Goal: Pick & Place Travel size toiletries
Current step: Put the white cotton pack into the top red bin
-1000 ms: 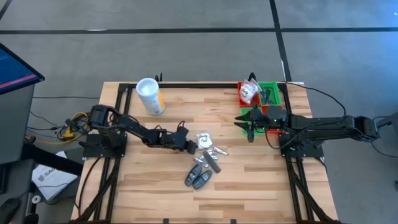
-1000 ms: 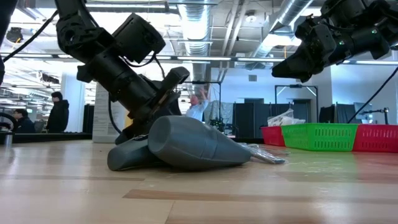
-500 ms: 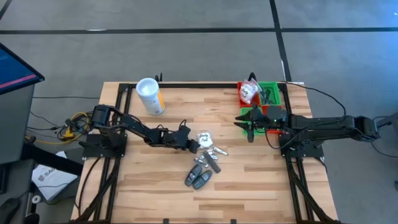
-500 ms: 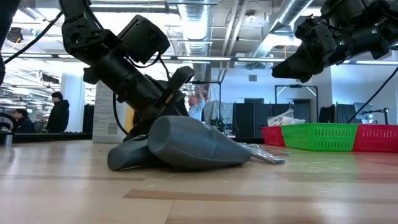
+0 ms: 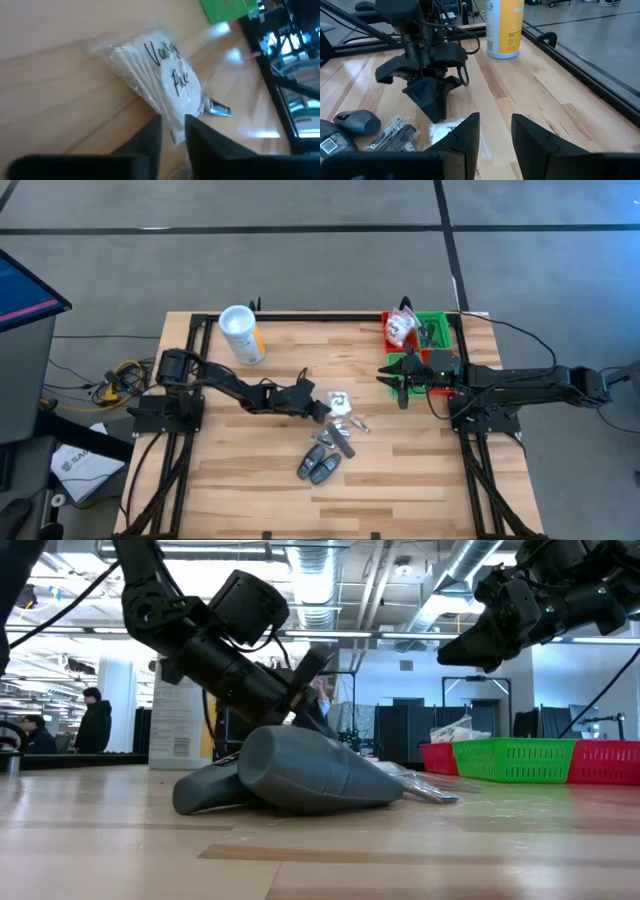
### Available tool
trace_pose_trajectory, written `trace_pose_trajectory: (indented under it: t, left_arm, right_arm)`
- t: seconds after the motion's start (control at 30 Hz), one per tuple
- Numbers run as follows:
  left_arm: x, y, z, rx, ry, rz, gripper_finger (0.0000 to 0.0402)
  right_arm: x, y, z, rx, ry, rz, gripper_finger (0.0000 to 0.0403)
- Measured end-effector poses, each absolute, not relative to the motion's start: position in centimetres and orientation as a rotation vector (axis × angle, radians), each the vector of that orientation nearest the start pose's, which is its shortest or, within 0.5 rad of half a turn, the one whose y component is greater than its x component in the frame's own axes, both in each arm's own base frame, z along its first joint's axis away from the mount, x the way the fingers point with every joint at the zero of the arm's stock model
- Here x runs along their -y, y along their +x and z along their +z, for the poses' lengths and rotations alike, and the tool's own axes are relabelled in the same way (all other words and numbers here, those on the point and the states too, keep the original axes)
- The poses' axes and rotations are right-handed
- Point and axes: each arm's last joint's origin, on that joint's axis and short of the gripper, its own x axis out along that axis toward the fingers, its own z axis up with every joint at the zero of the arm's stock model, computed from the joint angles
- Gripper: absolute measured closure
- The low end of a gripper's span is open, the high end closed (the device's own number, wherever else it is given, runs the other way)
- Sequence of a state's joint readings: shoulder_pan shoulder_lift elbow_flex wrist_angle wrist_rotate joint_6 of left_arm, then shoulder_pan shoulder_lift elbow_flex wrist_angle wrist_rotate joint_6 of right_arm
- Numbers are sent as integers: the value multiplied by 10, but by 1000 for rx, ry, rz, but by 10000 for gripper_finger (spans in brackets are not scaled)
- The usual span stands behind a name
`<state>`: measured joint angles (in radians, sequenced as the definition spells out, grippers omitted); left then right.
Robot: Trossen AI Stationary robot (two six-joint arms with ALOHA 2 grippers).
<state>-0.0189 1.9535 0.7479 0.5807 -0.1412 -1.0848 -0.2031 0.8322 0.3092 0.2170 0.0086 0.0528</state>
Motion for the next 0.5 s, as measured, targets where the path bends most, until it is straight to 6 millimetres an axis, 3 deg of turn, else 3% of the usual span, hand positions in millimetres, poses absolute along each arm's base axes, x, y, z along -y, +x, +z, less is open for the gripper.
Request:
trace_pose_trajectory:
  t: [0.13, 0.5]
  left_arm:
    - [3, 344, 82, -525, -941, 399, 392]
    - [1, 330, 98, -600, -842, 475, 401]
  right_arm:
    - [36, 173, 199, -302, 82, -218, 298]
    - [36, 172, 197, -323, 125, -220, 298]
